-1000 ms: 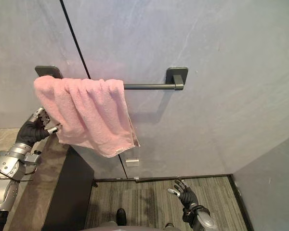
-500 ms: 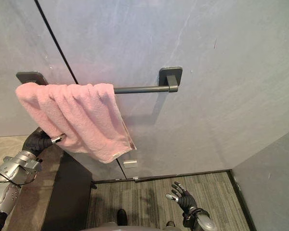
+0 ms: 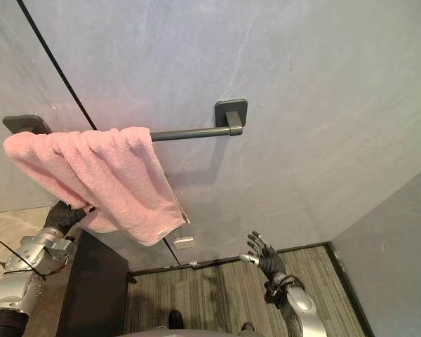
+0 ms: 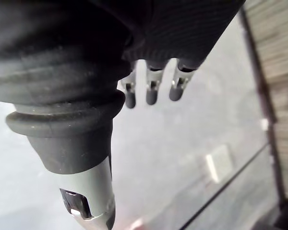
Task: Organize washtable
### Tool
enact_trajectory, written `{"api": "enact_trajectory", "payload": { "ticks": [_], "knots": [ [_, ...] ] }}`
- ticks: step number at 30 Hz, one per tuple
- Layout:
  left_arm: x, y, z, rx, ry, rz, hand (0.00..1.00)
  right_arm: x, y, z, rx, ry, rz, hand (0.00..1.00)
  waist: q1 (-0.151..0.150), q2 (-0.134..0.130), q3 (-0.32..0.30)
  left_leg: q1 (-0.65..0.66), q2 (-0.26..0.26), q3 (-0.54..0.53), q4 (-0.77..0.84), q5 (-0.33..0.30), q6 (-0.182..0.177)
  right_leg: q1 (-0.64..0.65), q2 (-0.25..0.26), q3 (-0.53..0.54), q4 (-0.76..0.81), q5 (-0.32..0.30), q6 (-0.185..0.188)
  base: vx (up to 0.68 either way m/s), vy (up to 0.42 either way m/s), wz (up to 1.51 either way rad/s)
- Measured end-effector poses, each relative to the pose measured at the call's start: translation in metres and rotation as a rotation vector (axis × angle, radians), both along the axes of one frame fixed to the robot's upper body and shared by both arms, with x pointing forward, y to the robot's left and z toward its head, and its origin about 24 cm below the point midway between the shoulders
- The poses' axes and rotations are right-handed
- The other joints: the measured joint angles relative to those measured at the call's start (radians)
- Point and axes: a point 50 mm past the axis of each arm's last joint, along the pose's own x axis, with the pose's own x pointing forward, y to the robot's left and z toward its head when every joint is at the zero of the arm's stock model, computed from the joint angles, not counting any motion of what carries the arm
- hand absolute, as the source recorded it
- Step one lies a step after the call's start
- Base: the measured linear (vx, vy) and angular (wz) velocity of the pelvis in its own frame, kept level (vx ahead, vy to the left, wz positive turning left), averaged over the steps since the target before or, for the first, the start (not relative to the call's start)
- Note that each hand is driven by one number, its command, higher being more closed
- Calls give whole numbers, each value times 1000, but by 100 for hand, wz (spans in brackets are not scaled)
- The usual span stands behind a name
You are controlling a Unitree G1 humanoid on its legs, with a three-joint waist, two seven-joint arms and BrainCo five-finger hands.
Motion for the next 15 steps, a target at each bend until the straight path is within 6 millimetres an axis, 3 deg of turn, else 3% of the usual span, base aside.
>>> {"api": "enact_trajectory", "payload": {
  "ticks": [8, 15],
  "knots": [
    [8, -8, 15, 14, -62, -36, 100, 49, -8, 84, -189, -345, 184, 0, 1, -5, -5, -5, 1, 11, 0, 14, 5, -16, 11, 10, 15, 22, 7, -15, 2, -8],
    [19, -15, 28, 6, -126, -41, 100, 106, 54, 147, -239, -581, 413, 0, 14, -5, -8, -15, 22, 12, 0, 23, -1, -30, 19, 21, 1, 41, -5, -67, 4, -4]
  ]
}}
